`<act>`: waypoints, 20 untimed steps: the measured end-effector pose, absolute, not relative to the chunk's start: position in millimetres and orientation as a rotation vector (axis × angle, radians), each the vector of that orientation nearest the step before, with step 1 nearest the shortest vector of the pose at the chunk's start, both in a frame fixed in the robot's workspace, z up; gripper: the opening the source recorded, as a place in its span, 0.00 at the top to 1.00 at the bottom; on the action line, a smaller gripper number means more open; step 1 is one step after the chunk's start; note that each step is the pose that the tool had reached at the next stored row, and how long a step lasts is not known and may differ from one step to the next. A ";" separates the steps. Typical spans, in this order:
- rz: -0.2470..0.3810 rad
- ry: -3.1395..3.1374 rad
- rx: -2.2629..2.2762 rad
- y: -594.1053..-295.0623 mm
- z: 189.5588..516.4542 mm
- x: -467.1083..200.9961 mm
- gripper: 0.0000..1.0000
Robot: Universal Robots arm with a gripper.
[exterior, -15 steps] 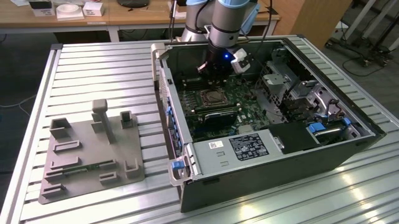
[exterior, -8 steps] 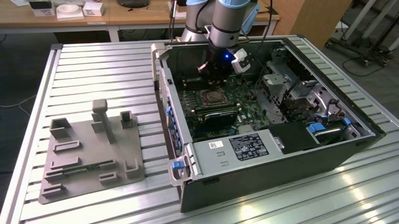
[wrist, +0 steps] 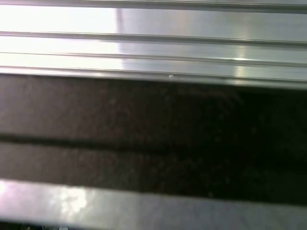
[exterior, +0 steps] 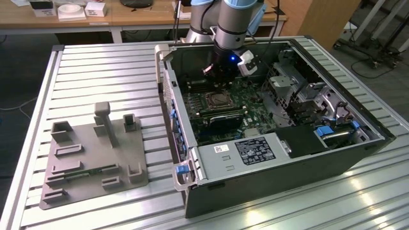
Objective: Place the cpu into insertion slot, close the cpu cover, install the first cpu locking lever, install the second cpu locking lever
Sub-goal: 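Install the first cpu locking lever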
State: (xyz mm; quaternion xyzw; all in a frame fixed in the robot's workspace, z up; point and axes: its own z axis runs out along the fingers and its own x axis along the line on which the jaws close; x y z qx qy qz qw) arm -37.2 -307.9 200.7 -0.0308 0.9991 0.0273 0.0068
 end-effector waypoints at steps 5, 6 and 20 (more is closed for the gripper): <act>0.084 3.125 -0.096 -308.0 200.3 -37.1 0.89; 0.084 3.125 -0.096 -307.9 200.2 -36.8 0.89; 0.082 3.125 -0.096 -307.7 200.9 -34.5 0.89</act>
